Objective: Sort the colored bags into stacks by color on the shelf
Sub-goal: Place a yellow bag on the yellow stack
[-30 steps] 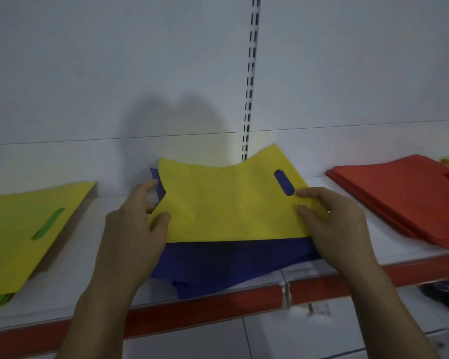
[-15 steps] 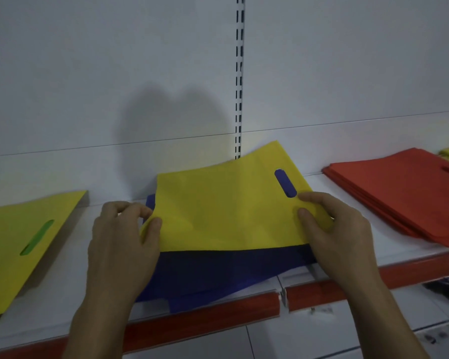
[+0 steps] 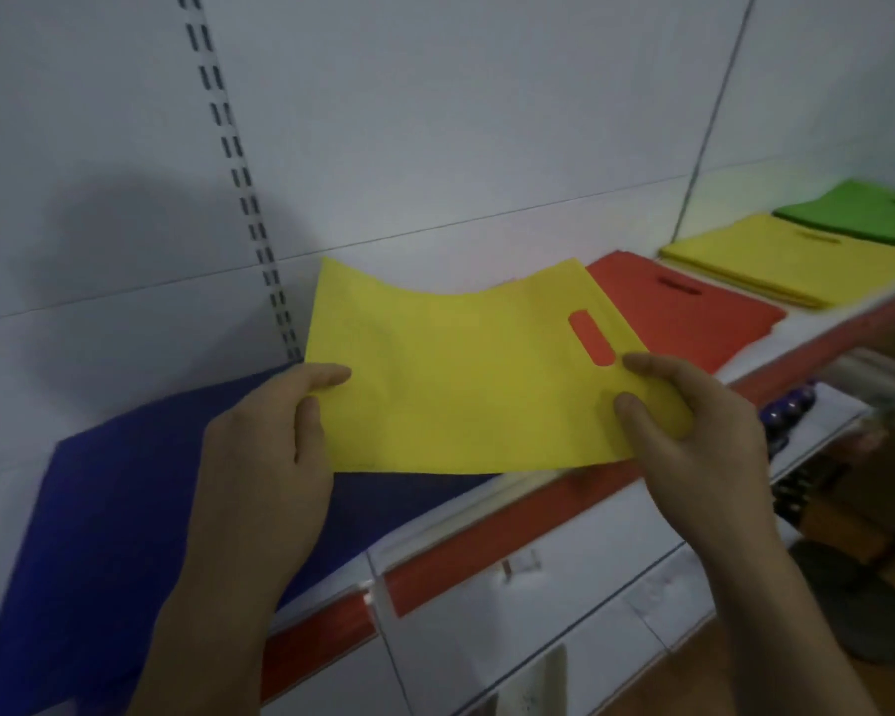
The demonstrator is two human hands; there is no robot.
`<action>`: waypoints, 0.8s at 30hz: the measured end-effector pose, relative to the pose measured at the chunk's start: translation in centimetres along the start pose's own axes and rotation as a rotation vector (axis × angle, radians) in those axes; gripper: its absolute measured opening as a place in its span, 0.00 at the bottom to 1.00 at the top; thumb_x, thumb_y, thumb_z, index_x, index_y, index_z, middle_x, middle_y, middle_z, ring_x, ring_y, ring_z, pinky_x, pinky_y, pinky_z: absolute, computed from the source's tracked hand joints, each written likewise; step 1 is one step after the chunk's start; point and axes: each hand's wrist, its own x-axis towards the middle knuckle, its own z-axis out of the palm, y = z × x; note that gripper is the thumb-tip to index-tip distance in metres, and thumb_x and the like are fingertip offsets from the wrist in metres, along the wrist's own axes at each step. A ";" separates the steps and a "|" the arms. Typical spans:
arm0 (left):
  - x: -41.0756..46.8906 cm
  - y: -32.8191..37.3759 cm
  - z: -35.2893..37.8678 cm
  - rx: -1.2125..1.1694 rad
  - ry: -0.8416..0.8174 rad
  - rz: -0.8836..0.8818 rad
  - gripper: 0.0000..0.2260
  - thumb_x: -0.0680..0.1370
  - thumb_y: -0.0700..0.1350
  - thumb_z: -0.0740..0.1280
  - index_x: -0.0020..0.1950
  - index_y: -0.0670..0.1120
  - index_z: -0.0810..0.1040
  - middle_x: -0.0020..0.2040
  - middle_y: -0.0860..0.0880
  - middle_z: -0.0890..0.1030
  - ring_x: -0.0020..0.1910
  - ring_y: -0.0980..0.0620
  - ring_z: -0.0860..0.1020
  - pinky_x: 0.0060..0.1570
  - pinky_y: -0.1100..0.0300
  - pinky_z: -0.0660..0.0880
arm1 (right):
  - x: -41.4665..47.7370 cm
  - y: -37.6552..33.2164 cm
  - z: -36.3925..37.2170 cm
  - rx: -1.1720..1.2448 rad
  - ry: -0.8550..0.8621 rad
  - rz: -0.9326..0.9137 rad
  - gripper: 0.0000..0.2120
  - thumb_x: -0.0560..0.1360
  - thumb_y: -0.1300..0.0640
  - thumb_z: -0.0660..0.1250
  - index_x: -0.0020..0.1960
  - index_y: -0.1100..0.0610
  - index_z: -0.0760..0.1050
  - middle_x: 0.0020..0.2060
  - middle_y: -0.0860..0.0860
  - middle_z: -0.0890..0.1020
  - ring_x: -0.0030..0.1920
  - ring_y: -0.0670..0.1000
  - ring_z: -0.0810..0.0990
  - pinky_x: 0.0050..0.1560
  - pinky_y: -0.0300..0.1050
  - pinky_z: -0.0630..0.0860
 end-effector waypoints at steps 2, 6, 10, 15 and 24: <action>0.3 2.1 2.8 -0.030 -0.034 0.020 0.15 0.82 0.38 0.60 0.63 0.51 0.79 0.29 0.53 0.72 0.27 0.57 0.71 0.23 0.70 0.64 | 0.9 1.9 -2.8 -0.014 0.035 0.041 0.11 0.78 0.53 0.69 0.59 0.42 0.77 0.41 0.44 0.80 0.37 0.51 0.79 0.35 0.58 0.80; 1.0 7.0 9.7 -0.103 -0.099 0.032 0.16 0.80 0.41 0.65 0.67 0.52 0.77 0.49 0.53 0.80 0.37 0.58 0.73 0.34 0.69 0.68 | 3.4 6.6 -8.8 -0.067 0.097 0.074 0.13 0.78 0.52 0.68 0.62 0.41 0.76 0.43 0.38 0.78 0.38 0.51 0.80 0.37 0.59 0.80; 1.0 13.5 17.7 -0.163 -0.118 0.069 0.18 0.77 0.41 0.68 0.66 0.51 0.76 0.57 0.57 0.76 0.50 0.66 0.69 0.45 0.74 0.67 | 6.6 12.2 -15.7 -0.087 0.141 0.088 0.15 0.79 0.51 0.68 0.65 0.43 0.76 0.44 0.37 0.78 0.39 0.44 0.79 0.35 0.50 0.79; 0.6 20.6 26.5 -0.213 -0.148 0.121 0.20 0.74 0.39 0.71 0.66 0.48 0.78 0.60 0.57 0.77 0.56 0.64 0.72 0.52 0.80 0.63 | 9.7 18.7 -23.1 -0.095 0.147 0.106 0.16 0.78 0.50 0.68 0.65 0.43 0.75 0.45 0.34 0.78 0.43 0.43 0.79 0.35 0.44 0.79; 2.7 29.3 37.4 -0.270 -0.138 0.112 0.22 0.75 0.40 0.71 0.69 0.51 0.75 0.62 0.59 0.76 0.59 0.61 0.73 0.56 0.62 0.68 | 18.7 27.0 -32.3 -0.078 0.141 0.137 0.16 0.77 0.51 0.70 0.64 0.43 0.75 0.49 0.30 0.73 0.47 0.30 0.75 0.36 0.30 0.72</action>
